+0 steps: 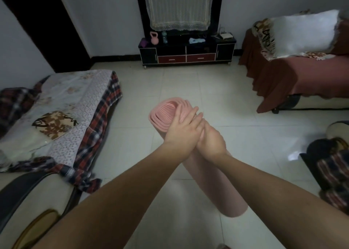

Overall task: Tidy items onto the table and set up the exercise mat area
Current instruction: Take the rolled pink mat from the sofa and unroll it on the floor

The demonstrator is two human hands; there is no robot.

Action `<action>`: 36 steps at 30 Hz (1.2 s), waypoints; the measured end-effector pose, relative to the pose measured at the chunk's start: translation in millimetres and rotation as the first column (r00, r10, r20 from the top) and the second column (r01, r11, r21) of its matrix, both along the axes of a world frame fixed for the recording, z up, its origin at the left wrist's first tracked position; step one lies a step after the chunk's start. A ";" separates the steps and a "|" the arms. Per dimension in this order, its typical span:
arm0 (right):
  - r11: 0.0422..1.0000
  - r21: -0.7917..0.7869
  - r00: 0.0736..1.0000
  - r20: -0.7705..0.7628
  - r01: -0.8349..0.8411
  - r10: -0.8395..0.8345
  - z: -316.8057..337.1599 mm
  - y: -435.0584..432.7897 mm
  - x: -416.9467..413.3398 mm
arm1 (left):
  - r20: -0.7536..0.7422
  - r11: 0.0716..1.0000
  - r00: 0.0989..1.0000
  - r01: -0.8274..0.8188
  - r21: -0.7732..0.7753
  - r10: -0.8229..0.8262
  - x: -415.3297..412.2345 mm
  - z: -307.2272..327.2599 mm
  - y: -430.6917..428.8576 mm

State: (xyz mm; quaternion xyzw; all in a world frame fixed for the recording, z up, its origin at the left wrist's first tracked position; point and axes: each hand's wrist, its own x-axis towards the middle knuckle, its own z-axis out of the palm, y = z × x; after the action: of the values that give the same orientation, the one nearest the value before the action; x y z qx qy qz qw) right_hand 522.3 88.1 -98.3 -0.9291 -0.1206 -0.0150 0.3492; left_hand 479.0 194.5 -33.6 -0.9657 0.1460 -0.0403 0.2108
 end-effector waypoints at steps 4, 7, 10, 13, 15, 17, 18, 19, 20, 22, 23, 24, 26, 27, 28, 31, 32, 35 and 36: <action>0.978 -0.143 0.989 -0.024 -0.148 0.147 -19.9 28.9 -47.6 | -0.024 0.980 0.992 -0.120 0.156 0.126 -31.2 -21.4 23.8; 0.943 -0.264 0.979 -0.081 -0.204 0.190 -28.2 41.2 -78.1 | -0.076 0.984 0.986 -0.142 0.105 0.150 -58.3 -42.1 43.4; 0.950 -0.224 0.975 -0.093 -0.216 0.200 -35.3 43.4 -103.2 | -0.123 0.992 0.984 -0.130 -0.011 0.127 -76.6 -59.2 53.8; 0.951 -0.203 0.971 -0.103 -0.232 0.215 -58.2 29.4 -108.7 | -0.194 0.966 0.965 -0.208 -0.151 0.177 -80.7 -79.0 58.9; 0.931 -0.264 0.963 -0.163 -0.250 0.213 -84.5 4.7 -111.9 | -0.254 0.942 0.941 -0.276 -0.192 0.224 -82.2 -93.2 63.4; 0.918 -0.325 0.953 -0.265 -0.230 0.145 -117.3 -28.5 -118.4 | -0.244 0.925 0.937 -0.304 -0.226 0.249 -83.5 -105.6 70.3; 0.910 -0.354 0.945 -0.311 -0.218 0.105 -135.0 -45.5 -122.1 | -0.230 0.916 0.937 -0.318 -0.243 0.265 -84.1 -109.9 72.8; 0.904 -0.373 0.936 -0.344 -0.207 0.072 -152.2 -60.9 -125.9 | -0.220 0.905 0.935 -0.331 -0.268 0.277 -85.2 -112.4 73.8; 0.901 -0.382 0.930 -0.362 -0.204 0.057 -169.1 -73.5 -127.5 | -0.216 0.893 0.933 -0.342 -0.294 0.287 -85.1 -115.1 72.5; 0.895 -0.388 0.924 -0.377 -0.219 0.062 -191.5 -85.3 -122.4 | -0.216 0.882 0.935 -0.341 -0.326 0.282 -86.3 -126.6 69.1; 0.897 -0.386 0.928 -0.366 -0.214 0.064 -201.1 -88.3 -115.9 | -0.206 0.883 0.941 -0.325 -0.339 0.268 -86.0 -136.2 66.9; 0.902 -0.382 0.936 -0.346 -0.199 0.060 -208.9 -90.1 -107.5 | -0.187 0.884 0.948 -0.310 -0.350 0.258 -84.9 -147.9 66.2; 0.910 -0.378 0.951 -0.305 -0.171 0.052 -224.9 -93.9 -88.9 | -0.174 0.879 0.951 -0.304 -0.368 0.256 -83.6 -176.8 68.0; 0.909 -0.379 0.958 -0.281 -0.171 0.064 -232.6 -96.2 -79.8 | -0.167 0.875 0.953 -0.297 -0.383 0.251 -85.3 -192.6 69.6; 0.905 -0.384 0.962 -0.261 -0.182 0.083 -244.8 -98.8 -70.8 | -0.144 0.867 0.958 -0.287 -0.407 0.249 -86.7 -211.8 72.0; 0.867 -0.435 0.965 -0.200 -0.242 0.168 -290.9 -96.3 -40.5 | -0.080 0.854 0.963 -0.266 -0.447 0.258 -82.4 -278.5 86.6; 0.844 -0.469 0.964 -0.170 -0.260 0.203 -308.1 -93.6 -29.9 | -0.076 0.857 0.961 -0.271 -0.439 0.265 -79.4 -302.8 93.6; 0.744 -0.598 0.947 -0.095 -0.300 0.305 -359.6 -78.6 -6.5 | -0.128 0.891 0.958 -0.286 -0.353 0.257 -67.4 -376.5 116.4; 0.706 -0.637 0.938 -0.084 -0.310 0.336 -378.6 -70.5 -2.3 | -0.172 0.902 0.951 -0.301 -0.311 0.258 -62.6 -401.1 123.2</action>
State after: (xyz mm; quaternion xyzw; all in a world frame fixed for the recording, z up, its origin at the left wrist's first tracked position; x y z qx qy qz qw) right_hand 520.0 17.6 -476.9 -0.9557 -0.2856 0.0705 0.0058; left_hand 416.4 317.7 -434.7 -0.9988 0.0099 0.0279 0.0384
